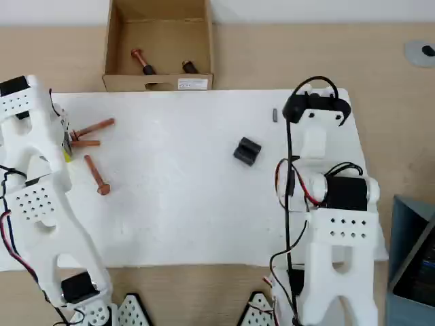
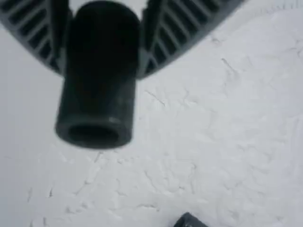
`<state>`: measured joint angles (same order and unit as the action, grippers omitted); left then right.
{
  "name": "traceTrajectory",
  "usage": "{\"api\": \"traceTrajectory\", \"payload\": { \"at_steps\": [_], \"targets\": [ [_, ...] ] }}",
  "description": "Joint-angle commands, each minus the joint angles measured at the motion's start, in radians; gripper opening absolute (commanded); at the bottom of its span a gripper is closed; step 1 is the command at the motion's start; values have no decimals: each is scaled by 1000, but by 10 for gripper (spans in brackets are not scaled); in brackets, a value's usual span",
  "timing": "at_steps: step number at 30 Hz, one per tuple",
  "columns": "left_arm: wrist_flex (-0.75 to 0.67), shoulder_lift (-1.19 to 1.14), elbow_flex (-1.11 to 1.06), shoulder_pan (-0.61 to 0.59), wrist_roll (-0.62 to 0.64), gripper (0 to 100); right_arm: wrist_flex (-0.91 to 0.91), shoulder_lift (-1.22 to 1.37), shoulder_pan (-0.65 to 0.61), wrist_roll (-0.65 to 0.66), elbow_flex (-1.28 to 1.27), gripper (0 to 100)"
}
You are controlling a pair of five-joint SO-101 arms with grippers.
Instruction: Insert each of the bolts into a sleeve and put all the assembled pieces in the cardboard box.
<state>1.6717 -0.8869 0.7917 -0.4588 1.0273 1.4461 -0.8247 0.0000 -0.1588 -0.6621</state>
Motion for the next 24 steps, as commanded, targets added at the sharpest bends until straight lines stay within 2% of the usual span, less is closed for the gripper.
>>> {"api": "traceTrajectory", "payload": {
  "at_steps": [1, 16, 21, 24],
  "targets": [
    [-14, -1, 94, -17, -2, 74, -18, -16, 4, 25, 61, 9],
    [8, -41, 149, -8, -2, 74, -18, -16, 4, 26, 61, 9],
    [8, -127, 153, -12, -2, 0, -18, -16, 4, 26, 61, 9],
    [12, -142, 153, -11, -2, 5, -18, -16, 4, 26, 61, 9]
  ]
}}
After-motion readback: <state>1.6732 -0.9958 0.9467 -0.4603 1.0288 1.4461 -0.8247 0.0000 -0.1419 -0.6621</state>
